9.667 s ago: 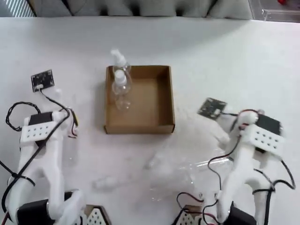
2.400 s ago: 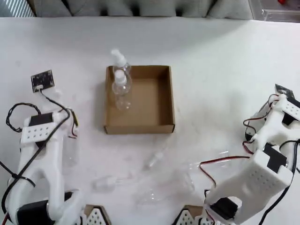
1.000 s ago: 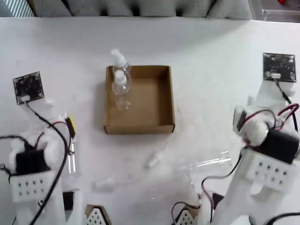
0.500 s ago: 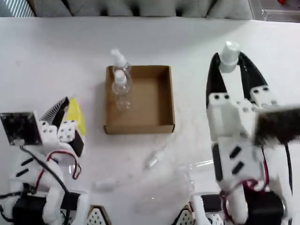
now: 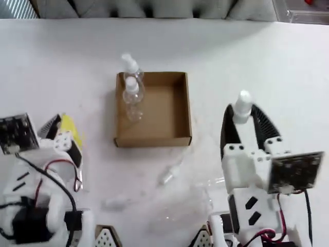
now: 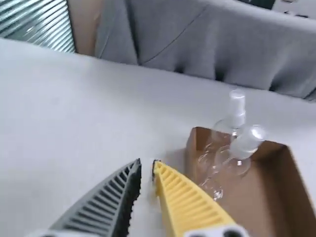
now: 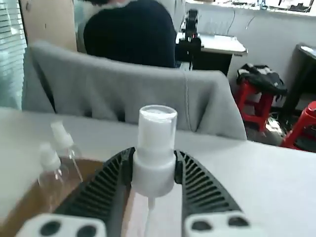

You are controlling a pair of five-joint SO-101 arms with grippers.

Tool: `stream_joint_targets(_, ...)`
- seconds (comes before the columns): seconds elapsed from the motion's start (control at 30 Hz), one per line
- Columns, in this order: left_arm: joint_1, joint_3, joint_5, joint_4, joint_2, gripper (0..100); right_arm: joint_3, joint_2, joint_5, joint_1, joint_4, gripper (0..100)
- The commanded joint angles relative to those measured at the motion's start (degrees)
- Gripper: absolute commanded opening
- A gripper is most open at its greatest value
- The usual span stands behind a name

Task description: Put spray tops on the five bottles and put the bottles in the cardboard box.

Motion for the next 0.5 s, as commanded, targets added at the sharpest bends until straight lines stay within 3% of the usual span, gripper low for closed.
stream_joint_targets(0.0, -7.16, -3.69, 0.09, 0.7, 10.51, 5, 6.59, -5.93, 4.92, 0.66, 2.15, 1.5)
stream_joint_targets(0.3, -12.79, -18.02, 0.18, 15.21, 27.91, 6, 28.31, -18.59, 5.45, 0.66, -0.57, 1.6)
stream_joint_targets(0.47, -9.1, -22.24, 0.0, 19.69, 34.68, 6, 29.71, -17.89, 5.45, 0.66, 0.22, 1.6)
